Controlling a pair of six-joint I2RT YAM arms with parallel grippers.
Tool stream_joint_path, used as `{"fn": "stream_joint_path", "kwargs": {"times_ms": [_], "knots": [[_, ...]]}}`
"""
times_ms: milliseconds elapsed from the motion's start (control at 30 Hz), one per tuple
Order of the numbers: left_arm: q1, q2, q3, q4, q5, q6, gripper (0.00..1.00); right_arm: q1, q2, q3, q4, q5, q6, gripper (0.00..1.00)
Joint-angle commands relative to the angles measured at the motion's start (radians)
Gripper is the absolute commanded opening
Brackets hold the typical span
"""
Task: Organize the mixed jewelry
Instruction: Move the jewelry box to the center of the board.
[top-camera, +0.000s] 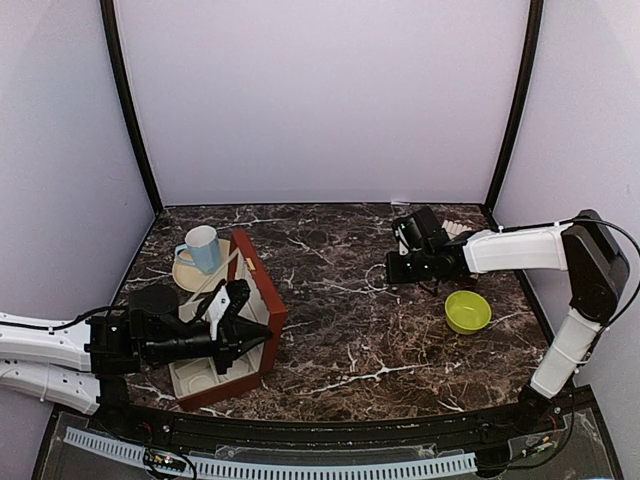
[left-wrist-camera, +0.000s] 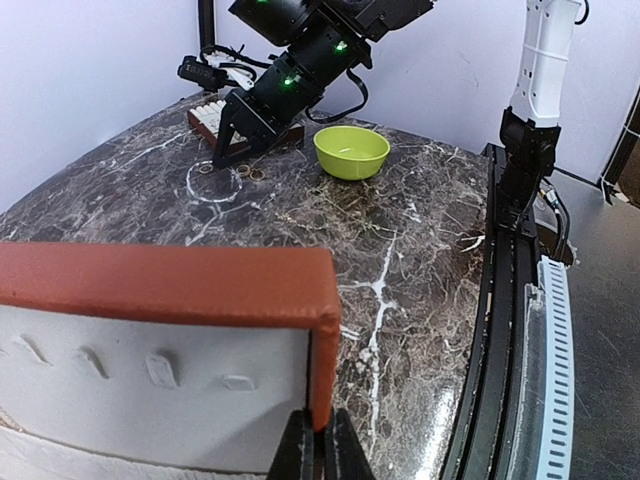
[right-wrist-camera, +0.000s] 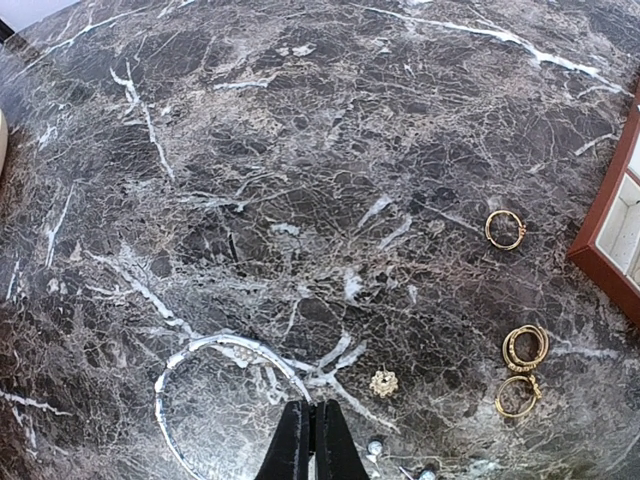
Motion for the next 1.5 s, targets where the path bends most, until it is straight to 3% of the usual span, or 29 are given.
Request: {"fn": "stream_joint_path", "kwargs": {"times_ms": [0,200,367,600,900,1467], "knots": [[0.000,0.023,0.036,0.037,-0.015,-0.032,0.00,-0.006,-0.007,0.002,0.011,0.014,0.021,0.00],[0.000,0.092,0.051,0.185,-0.148,-0.024,0.00,-0.015,-0.037,-0.018,-0.011,0.049,0.055,0.00],[0.000,0.236,0.100,0.341,-0.267,0.006,0.00,-0.021,-0.080,-0.047,-0.012,0.053,0.064,0.00],[0.006,0.459,0.270,0.511,-0.458,0.070,0.00,-0.021,-0.132,-0.087,-0.007,0.057,0.068,0.00],[0.094,0.725,0.518,0.560,-0.484,0.013,0.00,-0.021,-0.190,-0.150,0.005,0.044,0.087,0.00],[0.182,1.087,0.917,0.621,-0.612,0.093,0.00,-0.018,-0.269,-0.230,0.021,-0.067,0.164,0.00]]}}
